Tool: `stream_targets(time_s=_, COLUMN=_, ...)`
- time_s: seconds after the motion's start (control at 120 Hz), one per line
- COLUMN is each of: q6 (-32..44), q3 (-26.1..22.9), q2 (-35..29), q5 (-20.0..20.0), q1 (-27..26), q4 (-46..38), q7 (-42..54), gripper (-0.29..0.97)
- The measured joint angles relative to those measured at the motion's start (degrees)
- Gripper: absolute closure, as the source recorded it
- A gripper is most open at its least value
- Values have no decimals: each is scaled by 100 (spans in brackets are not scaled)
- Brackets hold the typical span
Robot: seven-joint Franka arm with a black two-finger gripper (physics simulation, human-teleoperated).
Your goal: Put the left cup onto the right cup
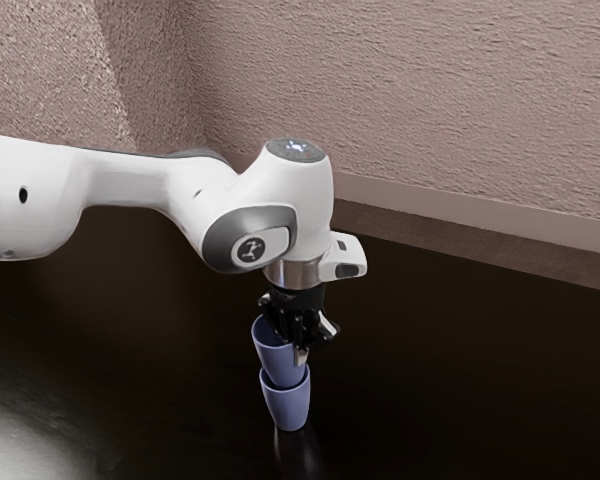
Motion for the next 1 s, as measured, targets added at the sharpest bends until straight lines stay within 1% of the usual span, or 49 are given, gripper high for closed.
stream_targets(time_s=0.033, q6=2, q3=0, q2=-1, q5=-1, q1=2, q4=0, q7=-2, gripper=78)
stream_targets(time_s=0.175, q6=9, q3=10, q2=-2, q5=-38, q1=-10, q4=-45, q7=8, gripper=45)
stream_targets(time_s=0.242, q6=11, q3=11, q2=-6, q5=-46, q1=-12, q4=-51, q7=13, gripper=33)
stream_targets(time_s=0.308, q6=12, q3=11, q2=-9, q5=-51, q1=-13, q4=-52, q7=18, gripper=24)
stream_targets(time_s=0.392, q6=14, q3=11, q2=-10, q5=-54, q1=-12, q4=-52, q7=26, gripper=16)
stream_targets(time_s=0.5, q6=15, q3=11, q2=-10, q5=-56, q1=-12, q4=-46, q7=37, gripper=10)
stream_targets(time_s=0.625, q6=15, q3=11, q2=-10, q5=-57, q1=-12, q4=-44, q7=49, gripper=5)
stream_targets(time_s=1.0, q6=16, q3=13, q2=-14, q5=-55, q1=-9, q4=-44, q7=75, gripper=1)
